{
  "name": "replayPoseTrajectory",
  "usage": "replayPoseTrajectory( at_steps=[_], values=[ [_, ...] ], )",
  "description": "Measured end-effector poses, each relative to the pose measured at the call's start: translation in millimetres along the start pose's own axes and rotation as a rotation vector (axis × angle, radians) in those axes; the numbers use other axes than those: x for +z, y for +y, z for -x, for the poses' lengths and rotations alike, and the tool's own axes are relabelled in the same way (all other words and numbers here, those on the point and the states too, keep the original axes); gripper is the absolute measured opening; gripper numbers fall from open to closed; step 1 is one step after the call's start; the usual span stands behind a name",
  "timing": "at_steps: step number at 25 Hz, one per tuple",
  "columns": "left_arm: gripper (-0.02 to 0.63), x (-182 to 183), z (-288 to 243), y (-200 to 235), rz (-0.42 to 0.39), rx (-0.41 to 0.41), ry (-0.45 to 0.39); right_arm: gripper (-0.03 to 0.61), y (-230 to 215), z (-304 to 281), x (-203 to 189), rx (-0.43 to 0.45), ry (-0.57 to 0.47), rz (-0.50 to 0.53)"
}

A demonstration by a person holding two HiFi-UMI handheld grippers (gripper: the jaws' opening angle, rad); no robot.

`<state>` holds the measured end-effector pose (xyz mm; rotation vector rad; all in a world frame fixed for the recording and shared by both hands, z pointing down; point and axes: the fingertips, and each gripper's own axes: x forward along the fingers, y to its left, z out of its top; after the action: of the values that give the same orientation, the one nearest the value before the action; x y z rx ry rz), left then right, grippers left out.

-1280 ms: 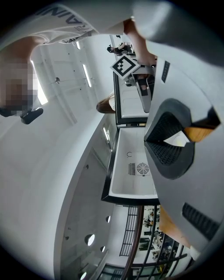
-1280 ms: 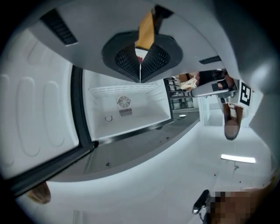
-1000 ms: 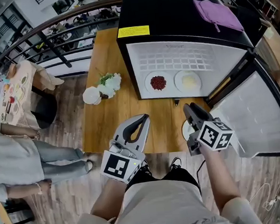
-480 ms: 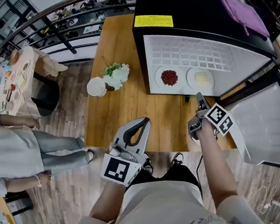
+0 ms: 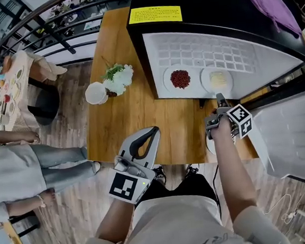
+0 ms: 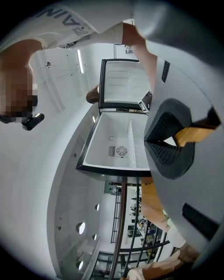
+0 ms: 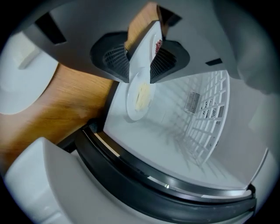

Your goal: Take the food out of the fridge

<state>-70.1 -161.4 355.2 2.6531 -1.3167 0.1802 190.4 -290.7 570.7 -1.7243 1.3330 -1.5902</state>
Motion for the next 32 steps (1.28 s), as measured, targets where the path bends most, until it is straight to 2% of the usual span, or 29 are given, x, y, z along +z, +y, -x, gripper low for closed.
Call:
replayPoseTrajectory(
  at_steps=[10,16,24,32],
  values=[
    [0.006,-12.7,-4.2,-0.7,0.006,-0.006,0.030,0.153,-10.5,-15.6,6.5,0.011,-0.010,-0.159],
    [0.006,-13.5,-3.9,-0.8,0.005,-0.009,0.035,0.132,-11.8,-19.5,9.4,0.012,-0.021,-0.189],
    [0.006,-17.3,-3.4,-3.9,0.002,-0.018,0.045,0.048,-19.3,-20.7,8.2,-0.016,-0.043,-0.227],
    [0.006,-17.6,-2.2,-6.7,-0.005,-0.024,0.048,0.041,-24.7,-8.8,3.6,-0.010,-0.034,-0.244]
  ],
)
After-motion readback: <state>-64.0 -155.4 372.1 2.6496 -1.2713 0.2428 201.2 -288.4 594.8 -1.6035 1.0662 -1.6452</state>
